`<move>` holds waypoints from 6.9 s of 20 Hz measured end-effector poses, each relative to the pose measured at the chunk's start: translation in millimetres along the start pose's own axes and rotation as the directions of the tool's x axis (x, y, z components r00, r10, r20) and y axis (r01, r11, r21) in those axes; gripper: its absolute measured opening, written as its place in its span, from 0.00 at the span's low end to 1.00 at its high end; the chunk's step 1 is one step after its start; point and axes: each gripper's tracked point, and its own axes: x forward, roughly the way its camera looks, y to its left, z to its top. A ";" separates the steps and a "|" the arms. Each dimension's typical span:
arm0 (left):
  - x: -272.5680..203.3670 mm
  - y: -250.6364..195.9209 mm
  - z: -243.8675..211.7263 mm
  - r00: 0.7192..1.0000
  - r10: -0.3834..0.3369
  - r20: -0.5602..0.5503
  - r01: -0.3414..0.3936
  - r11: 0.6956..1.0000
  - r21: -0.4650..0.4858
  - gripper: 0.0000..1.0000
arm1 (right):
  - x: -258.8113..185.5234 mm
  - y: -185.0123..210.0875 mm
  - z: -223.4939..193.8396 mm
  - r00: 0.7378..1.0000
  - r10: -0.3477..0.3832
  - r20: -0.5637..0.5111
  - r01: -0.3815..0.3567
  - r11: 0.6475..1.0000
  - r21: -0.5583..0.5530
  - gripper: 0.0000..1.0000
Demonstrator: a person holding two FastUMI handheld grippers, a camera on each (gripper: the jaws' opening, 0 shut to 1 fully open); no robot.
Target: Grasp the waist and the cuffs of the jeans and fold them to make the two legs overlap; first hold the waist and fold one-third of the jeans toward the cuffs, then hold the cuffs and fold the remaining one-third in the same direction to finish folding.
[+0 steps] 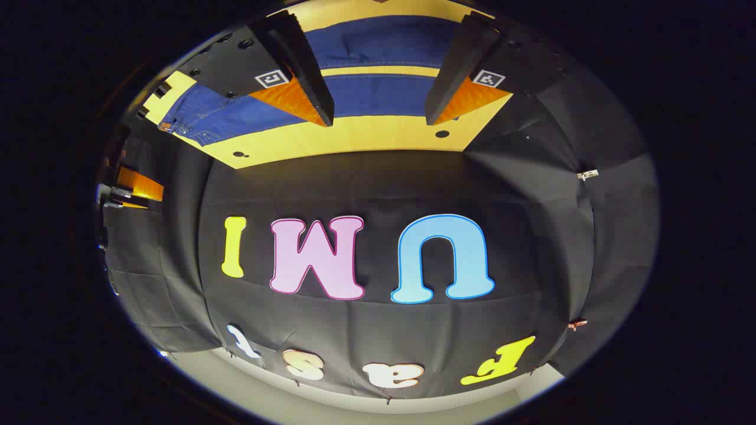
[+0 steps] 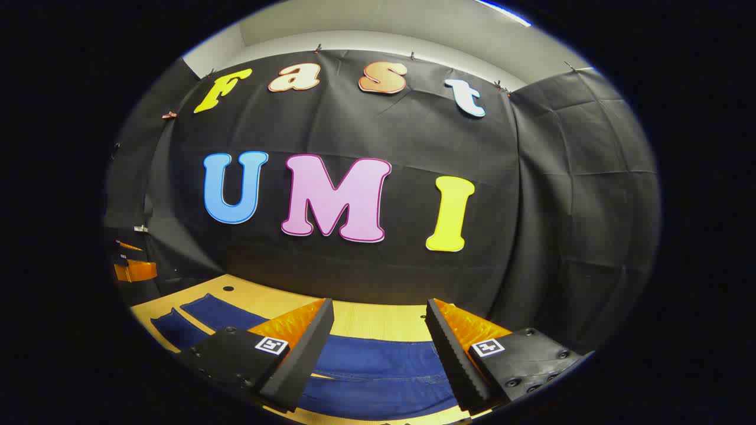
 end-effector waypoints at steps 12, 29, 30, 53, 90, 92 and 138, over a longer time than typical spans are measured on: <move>15.5 6.3 -20.3 0.999 0.038 -0.038 -0.037 0.999 0.028 0.97 | 25.1 -19.0 -20.0 0.999 0.004 -0.037 -0.005 1.000 -0.028 0.96; 14.6 124.6 -148.8 0.931 0.109 -0.349 0.055 0.902 0.428 0.98 | 32.2 -80.7 -62.2 0.987 -0.022 -0.157 -0.017 0.970 -0.242 0.96; 10.1 134.3 -165.4 0.911 0.113 -0.396 0.100 0.872 0.479 0.99 | 31.2 -86.8 -66.5 0.985 -0.039 -0.171 -0.003 0.972 -0.235 0.96; 30.2 199.9 -323.3 0.681 0.126 -0.721 0.675 0.273 0.686 0.64 | -11.1 -263.3 -152.1 0.884 -0.358 -0.301 0.149 0.826 -0.544 0.96; 41.7 200.5 -332.9 0.547 0.121 -0.828 0.740 0.392 0.546 0.07 | 16.9 -242.3 -360.2 0.573 -0.056 -0.818 -0.802 0.168 -0.573 0.08; 42.4 199.0 -332.8 0.533 0.115 -0.838 0.740 0.417 0.528 0.06 | 16.8 -243.8 -355.0 0.557 -0.065 -0.828 -0.808 0.188 -0.558 0.06; 255.4 172.6 -92.3 0.917 0.116 -0.382 -0.073 0.989 0.126 0.98 | 186.9 -253.7 47.6 0.719 -0.303 -0.625 0.483 0.865 0.137 0.98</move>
